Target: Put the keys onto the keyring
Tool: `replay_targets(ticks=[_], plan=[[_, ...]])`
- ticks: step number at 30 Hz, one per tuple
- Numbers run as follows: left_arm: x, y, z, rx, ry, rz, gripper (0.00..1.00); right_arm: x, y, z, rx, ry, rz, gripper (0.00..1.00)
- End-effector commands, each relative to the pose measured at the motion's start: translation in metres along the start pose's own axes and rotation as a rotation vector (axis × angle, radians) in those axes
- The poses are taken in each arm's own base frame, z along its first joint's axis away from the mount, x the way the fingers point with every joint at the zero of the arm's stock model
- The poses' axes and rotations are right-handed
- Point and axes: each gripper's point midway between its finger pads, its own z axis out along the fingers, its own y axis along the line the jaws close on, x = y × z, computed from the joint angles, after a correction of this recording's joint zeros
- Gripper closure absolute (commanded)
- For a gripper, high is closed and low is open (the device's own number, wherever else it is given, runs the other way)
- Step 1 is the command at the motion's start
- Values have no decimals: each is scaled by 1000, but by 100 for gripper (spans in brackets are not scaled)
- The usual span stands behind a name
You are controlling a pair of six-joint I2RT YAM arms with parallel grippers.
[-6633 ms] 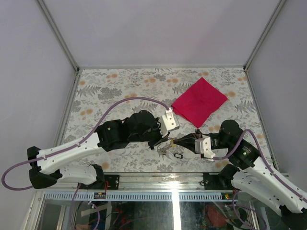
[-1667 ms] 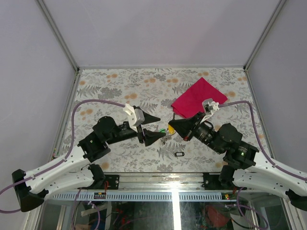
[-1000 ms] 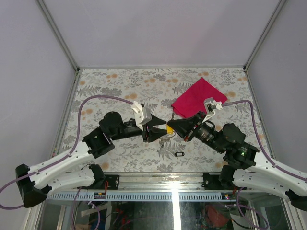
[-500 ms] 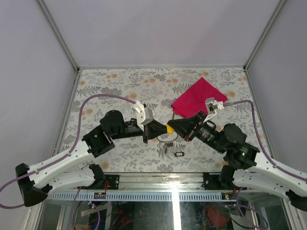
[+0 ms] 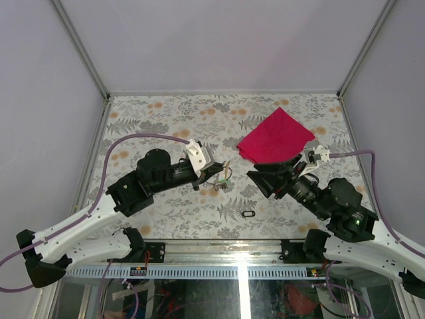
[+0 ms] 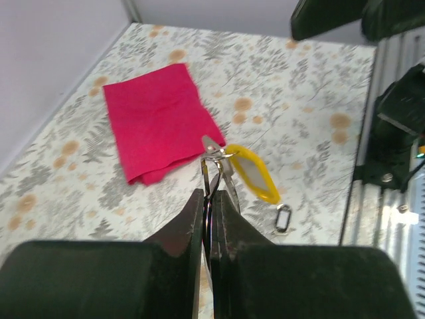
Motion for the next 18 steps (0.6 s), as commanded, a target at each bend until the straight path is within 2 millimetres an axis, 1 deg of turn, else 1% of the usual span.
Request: replay_targets(ticks=[1, 4, 6, 8, 11, 13, 14, 15, 17, 18], plan=[[-21, 29, -14, -132, -25, 172, 100, -23, -13, -10, 80, -49, -99, 48], [-18, 48, -19, -219, 42, 237, 100, -22, -19, -13, 102, -41, -127, 48], [-7, 63, -22, -275, 147, 264, 100, -19, -24, -13, 120, -31, -142, 48], [14, 77, -25, -335, 300, 272, 100, -16, -26, -13, 129, -25, -144, 48], [33, 96, -32, -458, 402, 260, 100, -13, -30, -14, 143, -20, -145, 48], [53, 110, -39, -536, 502, 230, 100, -11, -33, -15, 157, -17, -148, 48], [62, 108, -38, -520, 541, 210, 100, -11, -35, -17, 164, -15, -148, 48], [68, 101, -32, -474, 561, 183, 100, -10, -38, -18, 177, -14, -151, 48], [75, 75, -17, -324, 581, 130, 100, -9, -43, -21, 195, -17, -160, 48], [78, 70, -15, -302, 597, 138, 100, -9, -44, -22, 199, -18, -165, 48]])
